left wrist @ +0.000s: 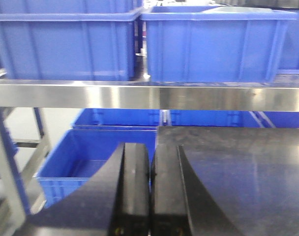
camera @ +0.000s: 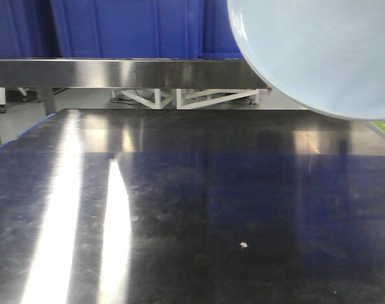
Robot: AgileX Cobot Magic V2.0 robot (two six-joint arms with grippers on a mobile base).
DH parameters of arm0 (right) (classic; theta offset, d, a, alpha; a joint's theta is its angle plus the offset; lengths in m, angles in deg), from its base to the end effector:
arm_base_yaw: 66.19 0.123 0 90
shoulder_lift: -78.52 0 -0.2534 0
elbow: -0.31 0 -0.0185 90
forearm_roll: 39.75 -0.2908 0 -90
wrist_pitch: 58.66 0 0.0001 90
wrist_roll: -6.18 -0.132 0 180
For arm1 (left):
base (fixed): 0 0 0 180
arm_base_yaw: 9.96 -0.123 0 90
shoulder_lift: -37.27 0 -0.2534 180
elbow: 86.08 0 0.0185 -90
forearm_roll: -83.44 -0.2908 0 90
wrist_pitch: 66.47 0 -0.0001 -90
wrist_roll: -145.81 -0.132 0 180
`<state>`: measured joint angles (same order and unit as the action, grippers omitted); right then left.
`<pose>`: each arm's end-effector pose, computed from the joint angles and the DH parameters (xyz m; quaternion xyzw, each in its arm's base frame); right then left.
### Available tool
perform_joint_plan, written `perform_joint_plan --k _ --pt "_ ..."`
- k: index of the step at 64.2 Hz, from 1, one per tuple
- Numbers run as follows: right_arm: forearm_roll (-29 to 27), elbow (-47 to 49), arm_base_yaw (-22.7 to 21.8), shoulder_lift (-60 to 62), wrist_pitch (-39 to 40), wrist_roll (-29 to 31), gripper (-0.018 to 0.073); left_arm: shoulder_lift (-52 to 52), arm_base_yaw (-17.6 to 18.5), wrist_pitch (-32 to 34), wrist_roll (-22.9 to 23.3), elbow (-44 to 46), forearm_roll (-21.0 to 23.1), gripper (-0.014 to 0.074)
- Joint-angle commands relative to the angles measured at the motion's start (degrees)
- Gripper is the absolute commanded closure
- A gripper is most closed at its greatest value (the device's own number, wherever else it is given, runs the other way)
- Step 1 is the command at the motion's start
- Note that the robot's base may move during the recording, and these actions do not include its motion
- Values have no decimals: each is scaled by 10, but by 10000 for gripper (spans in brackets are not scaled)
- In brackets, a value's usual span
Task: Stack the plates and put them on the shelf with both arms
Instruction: 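Hold the plate stack raised in the right gripper while the base drives away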
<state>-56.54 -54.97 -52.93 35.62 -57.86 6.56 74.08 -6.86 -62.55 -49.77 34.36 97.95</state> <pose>0.2296 0.0536 0.2553 0.0220 0.7510 0.1675 0.6383 0.2198 -0.0097 0.2549 0.0206 0.7225 -0.0059 0.6910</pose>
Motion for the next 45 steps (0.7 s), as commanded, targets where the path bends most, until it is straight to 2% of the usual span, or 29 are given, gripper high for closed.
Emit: perform_joint_plan --k 1,45 --pt "1 17 -4 1 61 2 537 0 -1 47 5 17 3 511" --pt "1 17 -4 1 61 2 537 0 -1 47 5 17 3 511"
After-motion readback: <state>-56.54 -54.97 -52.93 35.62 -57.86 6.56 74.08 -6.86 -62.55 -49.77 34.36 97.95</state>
